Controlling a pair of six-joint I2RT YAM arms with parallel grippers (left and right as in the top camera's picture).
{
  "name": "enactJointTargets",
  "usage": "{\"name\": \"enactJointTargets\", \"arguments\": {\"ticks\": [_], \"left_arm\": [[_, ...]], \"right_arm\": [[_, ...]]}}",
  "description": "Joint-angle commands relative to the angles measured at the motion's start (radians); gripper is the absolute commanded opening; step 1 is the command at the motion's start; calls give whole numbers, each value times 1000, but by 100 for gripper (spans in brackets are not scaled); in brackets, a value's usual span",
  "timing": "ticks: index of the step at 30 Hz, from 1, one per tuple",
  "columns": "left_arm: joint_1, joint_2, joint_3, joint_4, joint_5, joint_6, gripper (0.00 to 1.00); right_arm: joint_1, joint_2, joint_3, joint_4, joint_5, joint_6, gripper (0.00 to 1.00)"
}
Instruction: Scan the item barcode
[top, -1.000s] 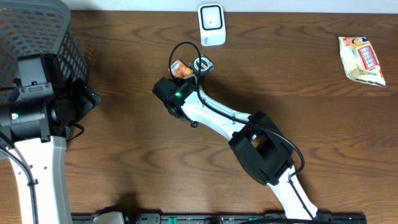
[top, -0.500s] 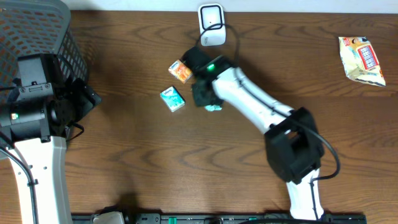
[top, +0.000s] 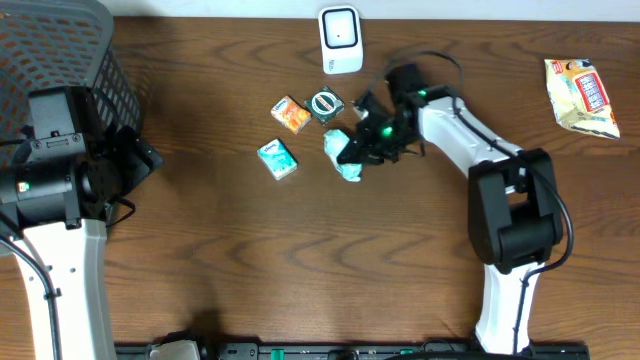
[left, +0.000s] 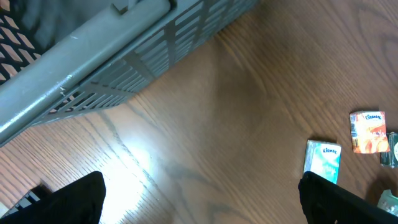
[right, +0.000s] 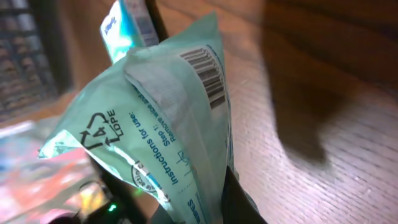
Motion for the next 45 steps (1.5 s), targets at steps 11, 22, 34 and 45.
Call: {"name": "enactJointTargets", "arguments": {"ticks": [11, 22, 34, 45], "left_arm": [[3, 0, 2, -2, -3, -10, 98], [3, 0, 2, -2, -3, -10, 98], [3, 0, 2, -2, -3, -10, 98], [3, 0, 2, -2, -3, -10, 98]], "right_arm": [[-120, -21, -117, 34, 95, 104, 19], [-137, -82, -119, -65, 253, 103, 74], [-107, -401, -119, -108, 496, 103, 58], [91, -411, -122, -27, 558, 106, 32]]}}
